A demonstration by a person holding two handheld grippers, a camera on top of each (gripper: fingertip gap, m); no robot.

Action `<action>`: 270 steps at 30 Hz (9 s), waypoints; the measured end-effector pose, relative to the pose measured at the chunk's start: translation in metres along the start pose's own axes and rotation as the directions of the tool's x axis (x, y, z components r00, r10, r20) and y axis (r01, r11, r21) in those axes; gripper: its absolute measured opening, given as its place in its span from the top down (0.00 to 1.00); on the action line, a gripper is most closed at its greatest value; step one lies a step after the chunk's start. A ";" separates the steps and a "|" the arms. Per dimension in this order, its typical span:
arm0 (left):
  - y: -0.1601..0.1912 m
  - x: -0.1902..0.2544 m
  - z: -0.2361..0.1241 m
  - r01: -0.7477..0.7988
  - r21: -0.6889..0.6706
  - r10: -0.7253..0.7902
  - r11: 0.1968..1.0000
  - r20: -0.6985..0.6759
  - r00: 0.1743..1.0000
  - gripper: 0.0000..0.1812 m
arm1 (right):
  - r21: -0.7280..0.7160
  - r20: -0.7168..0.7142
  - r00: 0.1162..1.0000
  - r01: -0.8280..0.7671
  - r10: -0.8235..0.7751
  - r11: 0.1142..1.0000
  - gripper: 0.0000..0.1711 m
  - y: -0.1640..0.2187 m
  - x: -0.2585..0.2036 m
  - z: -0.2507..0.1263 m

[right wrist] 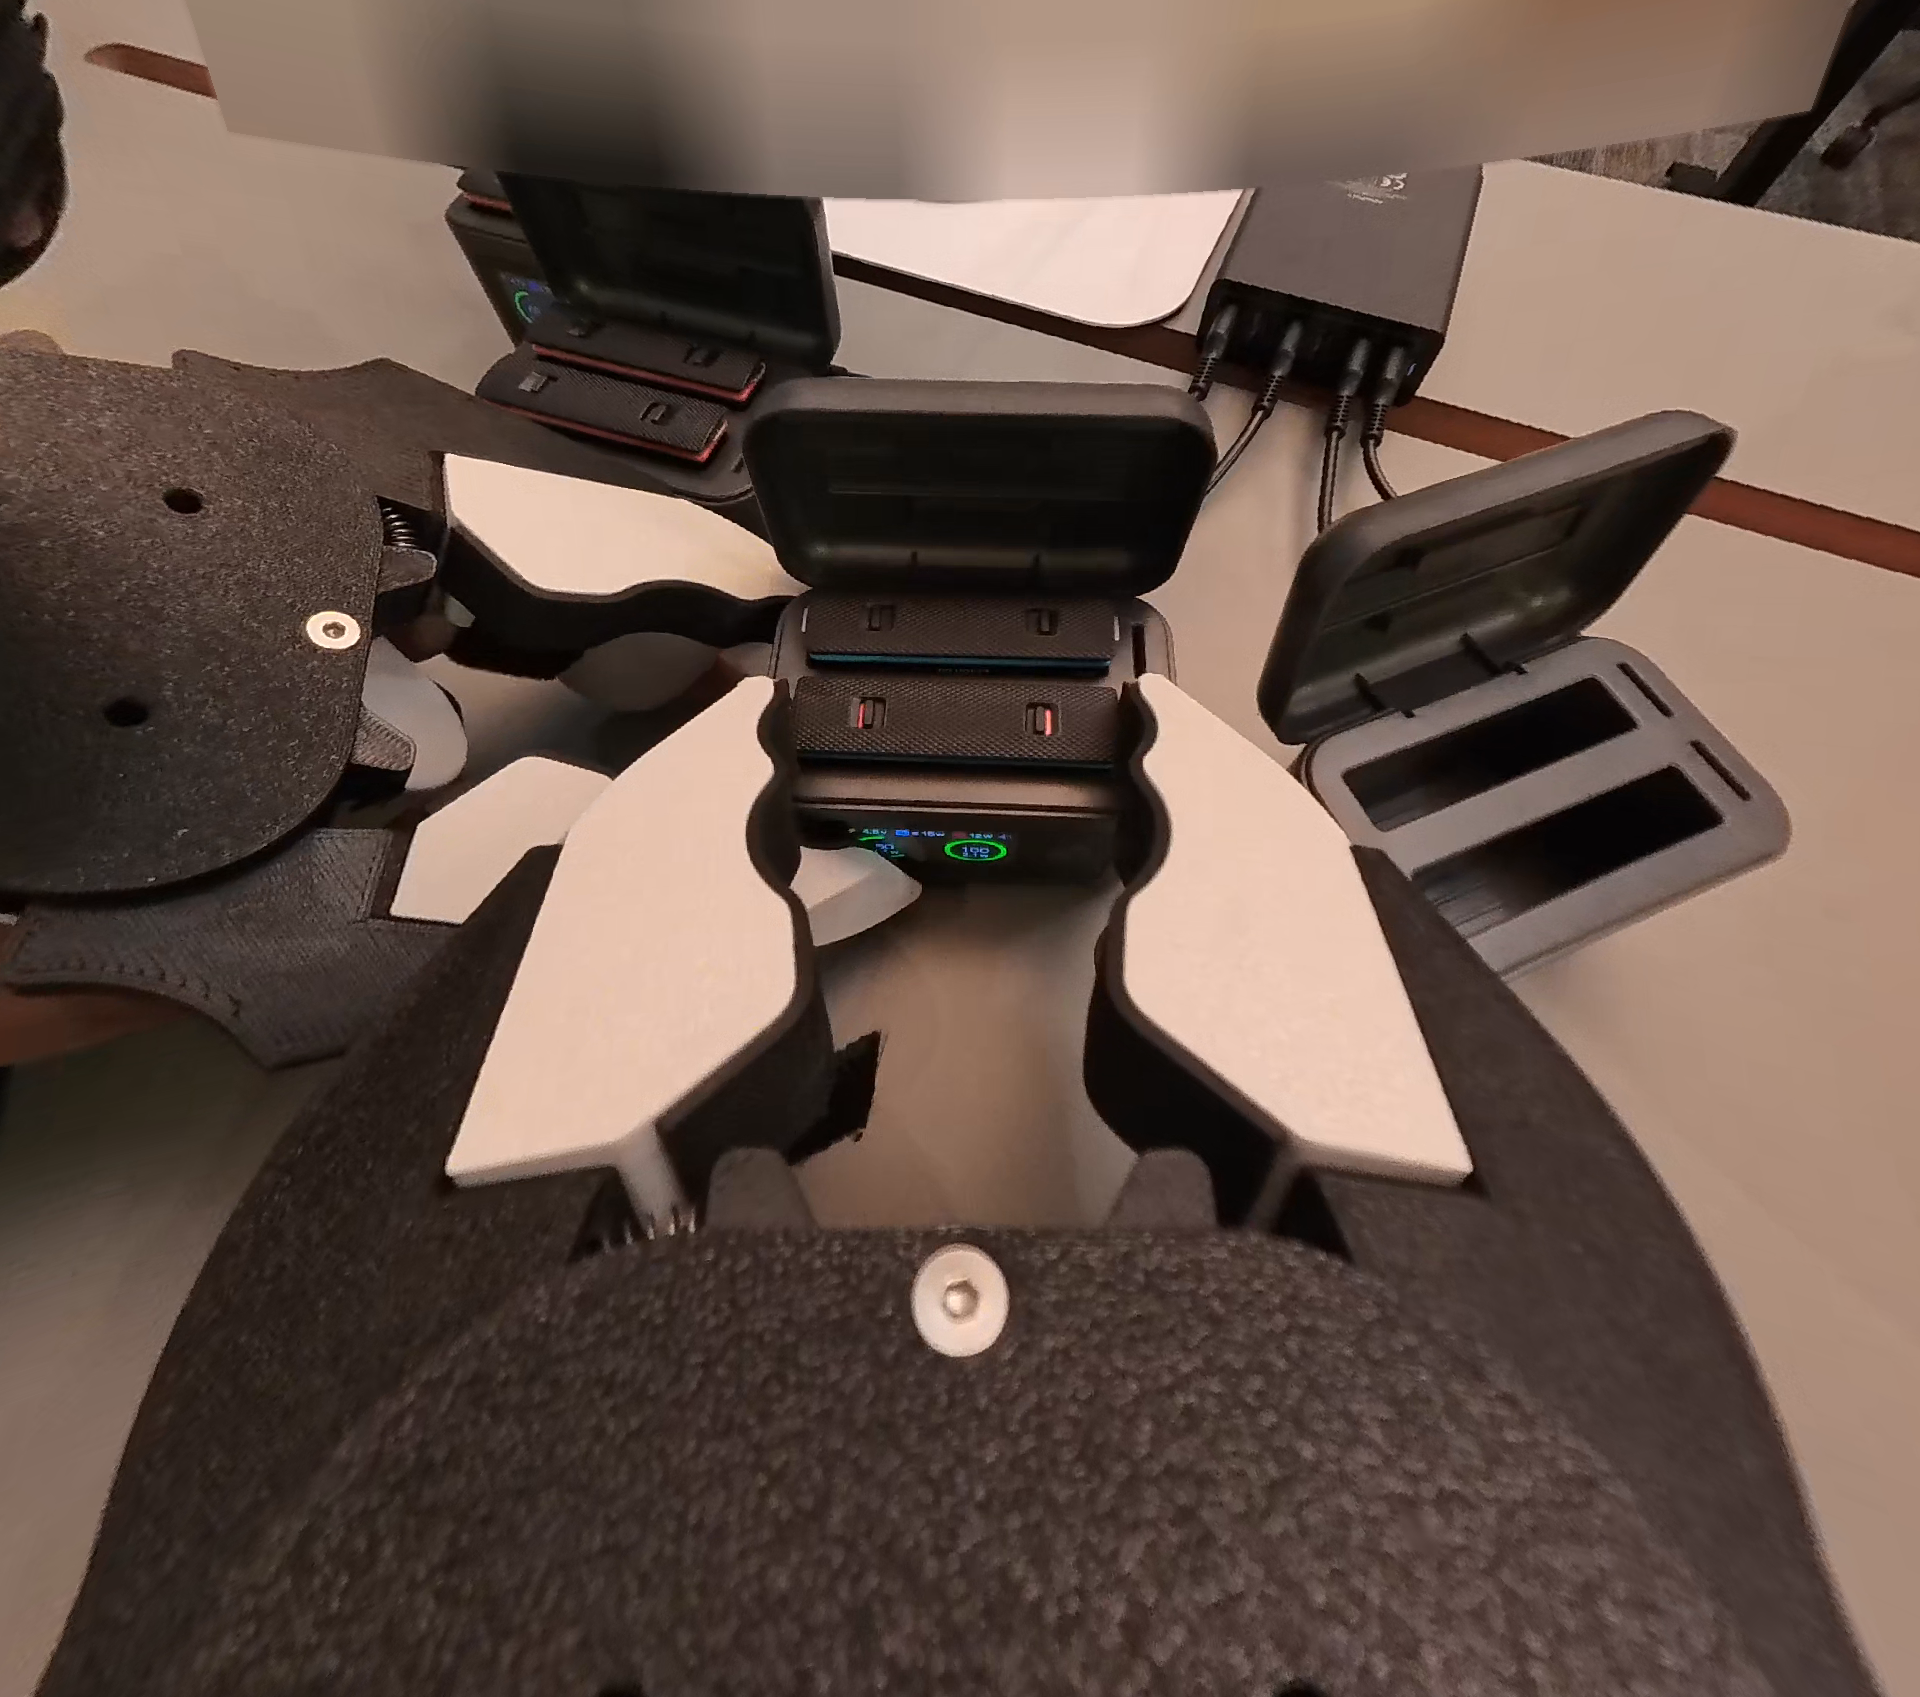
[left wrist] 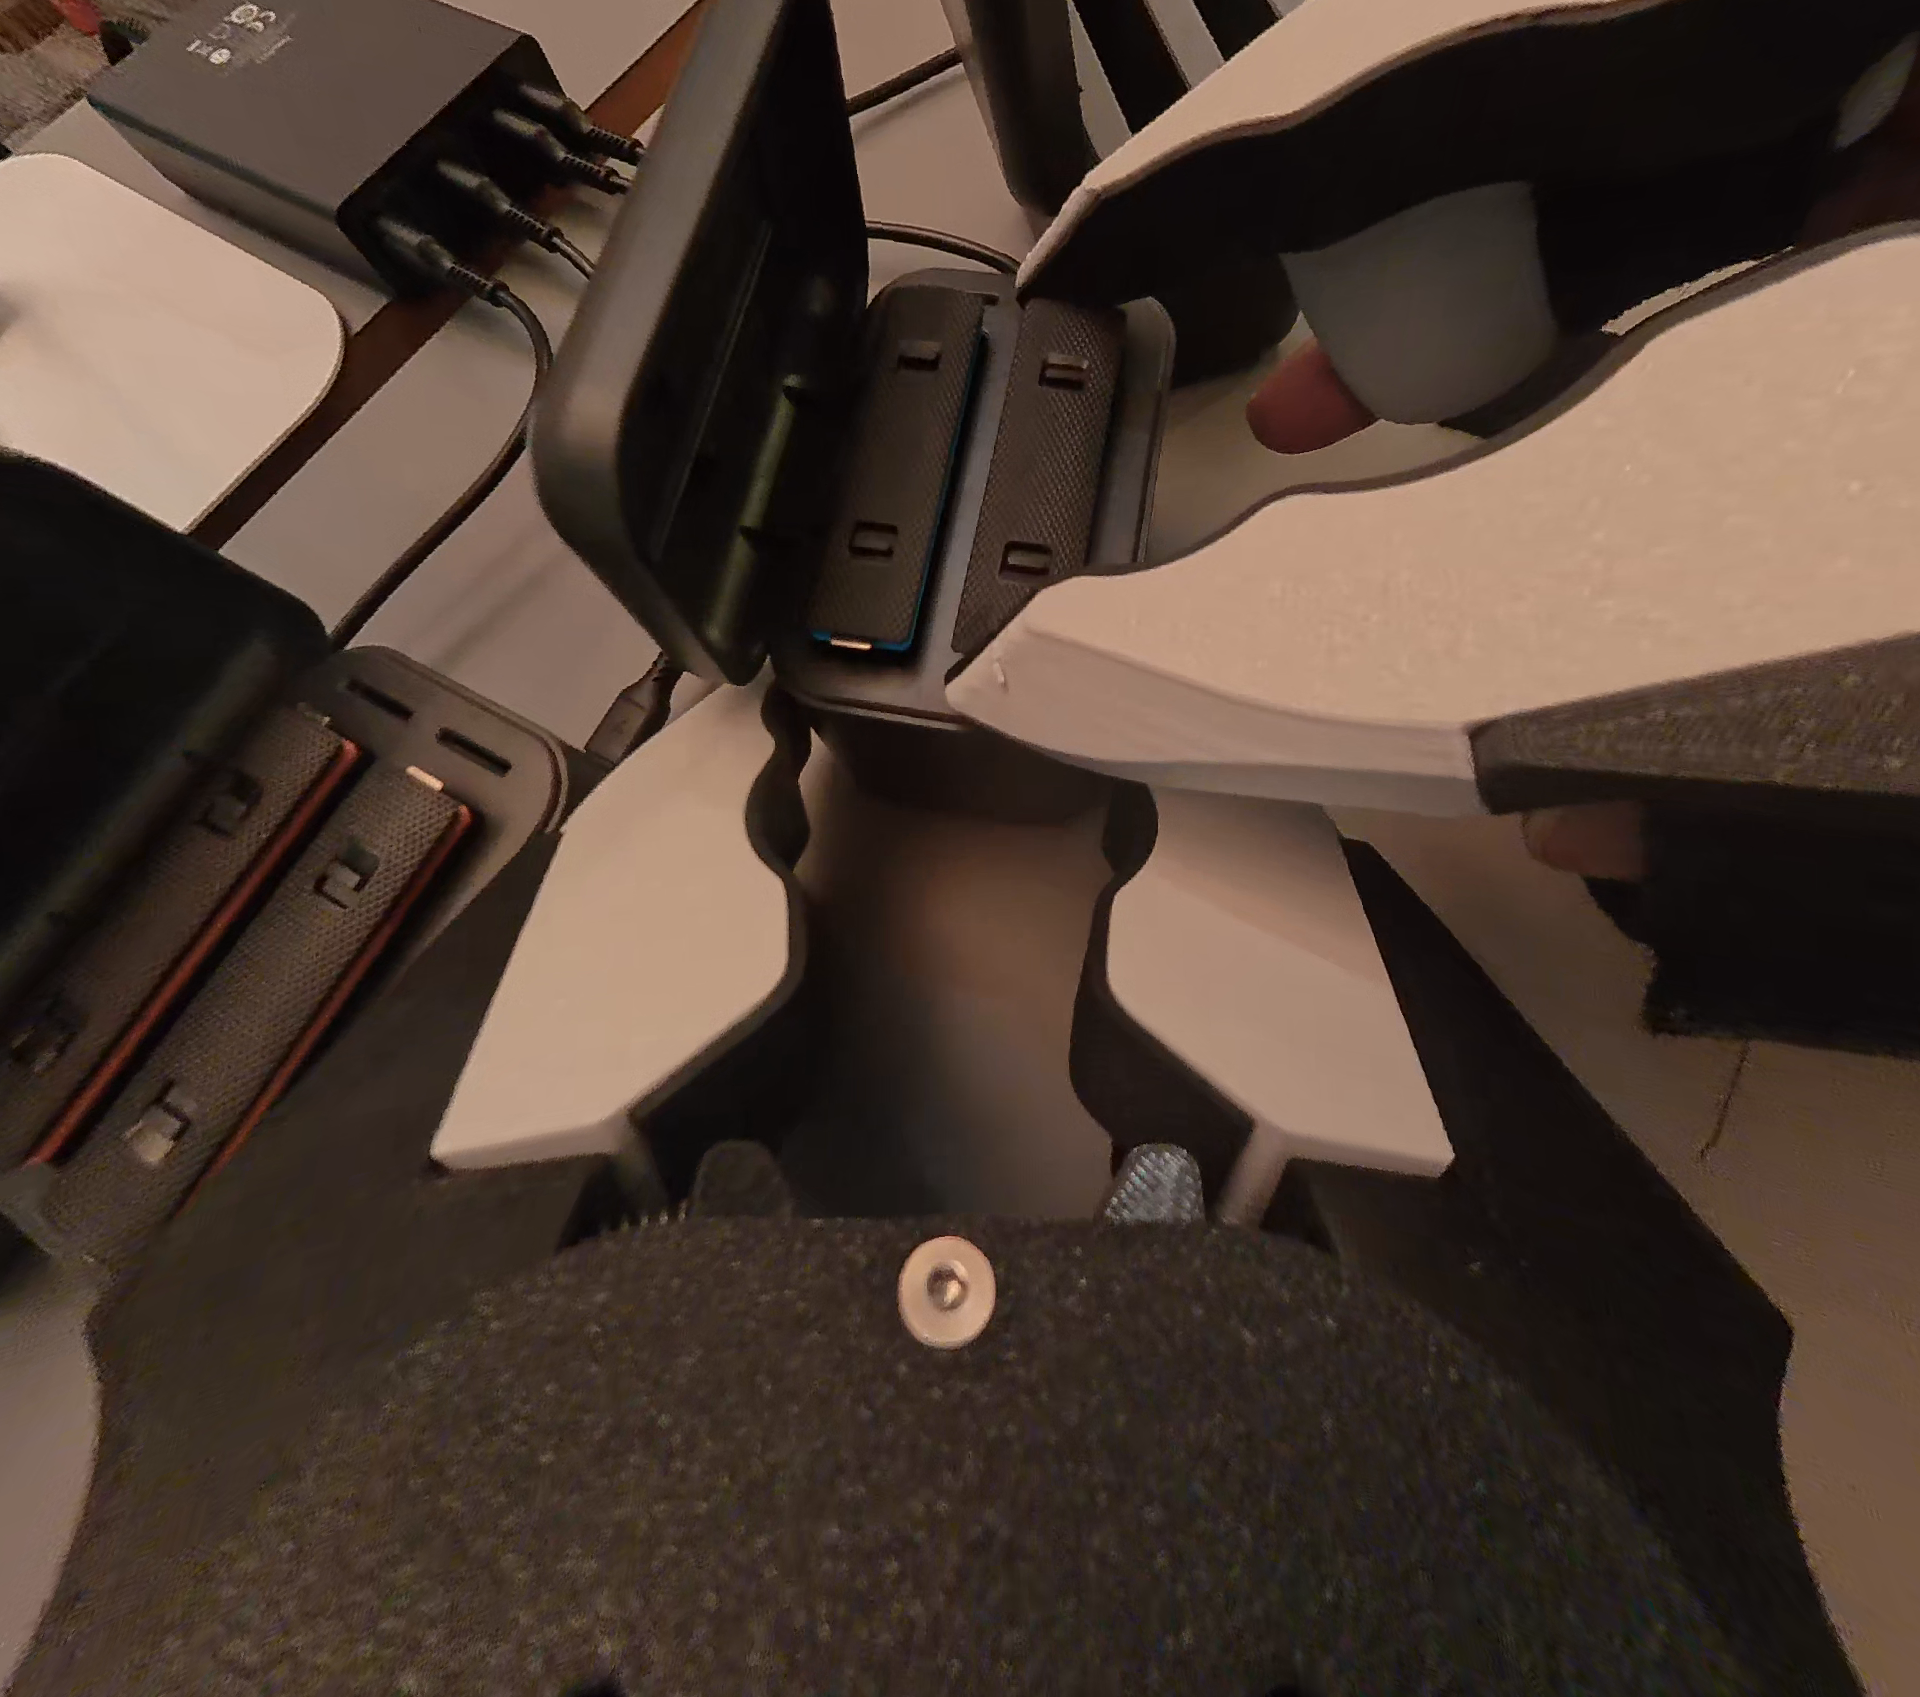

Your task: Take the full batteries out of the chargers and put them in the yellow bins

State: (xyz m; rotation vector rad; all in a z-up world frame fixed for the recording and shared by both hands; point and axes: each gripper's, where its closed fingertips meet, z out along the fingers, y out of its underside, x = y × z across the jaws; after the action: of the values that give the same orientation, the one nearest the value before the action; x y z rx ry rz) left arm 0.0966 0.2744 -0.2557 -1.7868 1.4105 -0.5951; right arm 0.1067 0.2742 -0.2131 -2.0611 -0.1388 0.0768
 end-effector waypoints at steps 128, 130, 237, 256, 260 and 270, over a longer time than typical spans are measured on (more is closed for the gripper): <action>0.017 -0.008 -0.026 0.102 -0.026 -0.098 0.994 0.112 0.989 1.00 | 0.351 0.074 0.996 0.023 -0.052 0.936 1.00 -0.023 0.073 -0.106; 0.017 -0.011 -0.029 0.124 -0.025 -0.120 0.992 0.112 0.986 0.99 | 0.349 0.073 0.996 0.028 -0.057 0.937 1.00 -0.022 0.073 -0.106; -0.033 0.089 -0.224 -0.467 0.221 0.516 0.857 -0.335 0.788 0.92 | 0.494 0.363 0.734 0.370 -0.574 0.787 0.86 -0.006 -0.134 -0.149; -0.050 0.101 -0.193 -0.314 0.380 0.450 0.870 -0.350 0.822 0.92 | 0.419 0.580 0.717 0.143 -0.386 0.897 0.83 0.000 -0.125 -0.144; -0.044 0.107 -0.190 -0.303 0.383 0.443 0.873 -0.363 0.820 0.92 | 0.411 0.613 0.702 0.109 -0.363 0.905 0.93 -0.002 -0.128 -0.148; -0.053 0.077 -0.187 0.145 0.226 -0.028 0.963 -0.453 0.891 0.82 | 0.461 0.071 0.731 0.579 -0.678 0.672 0.94 -0.007 -0.087 -0.127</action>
State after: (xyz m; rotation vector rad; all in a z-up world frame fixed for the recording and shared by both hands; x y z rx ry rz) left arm 0.0089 0.1529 -0.1094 -1.5701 1.4703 -1.2427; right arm 0.0341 0.1550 -0.1473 -1.4693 -0.9175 -0.0789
